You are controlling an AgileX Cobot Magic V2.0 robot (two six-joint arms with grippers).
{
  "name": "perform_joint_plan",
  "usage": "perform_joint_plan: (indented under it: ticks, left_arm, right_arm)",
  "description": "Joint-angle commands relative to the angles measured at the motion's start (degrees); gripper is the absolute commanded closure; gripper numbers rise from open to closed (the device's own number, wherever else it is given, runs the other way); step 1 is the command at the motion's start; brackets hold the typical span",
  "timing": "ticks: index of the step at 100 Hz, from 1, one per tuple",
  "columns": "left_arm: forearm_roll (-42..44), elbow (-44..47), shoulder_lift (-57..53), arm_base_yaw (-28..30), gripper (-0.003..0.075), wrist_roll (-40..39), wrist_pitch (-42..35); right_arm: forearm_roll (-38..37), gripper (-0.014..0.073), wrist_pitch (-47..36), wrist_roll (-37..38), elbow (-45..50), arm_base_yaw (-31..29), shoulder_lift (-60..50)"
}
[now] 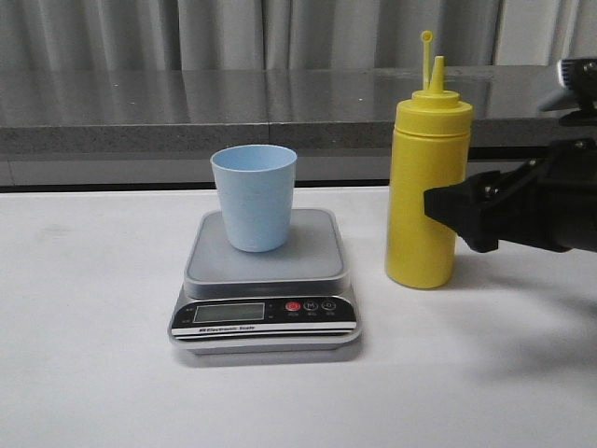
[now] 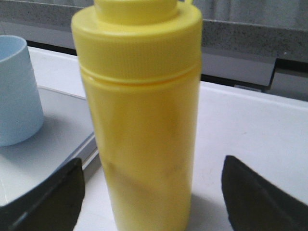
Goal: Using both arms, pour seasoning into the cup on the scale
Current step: 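Reach the right gripper to the yellow squeeze bottle and grasp it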
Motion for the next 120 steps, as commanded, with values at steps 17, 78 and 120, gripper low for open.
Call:
perform_joint_plan:
  ticks: [17,78,120]
  left_arm:
    - [-0.33,-1.50,0.18,0.18,0.0738,-0.17,-4.70]
    - [-0.33,-1.50,0.18,0.18,0.0738,-0.17,-4.70]
    - [-0.33,-1.50,0.18,0.18,0.0738,-0.17,-4.70]
  right_arm:
    - [-1.45,0.0008,-2.13,0.42,-4.99,0.04,-1.79]
    - [-4.89,0.0008,0.27,4.66,-12.15,0.09,2.79]
    - [-5.85,0.0078,-0.51,4.73,-14.74,0.09,5.45]
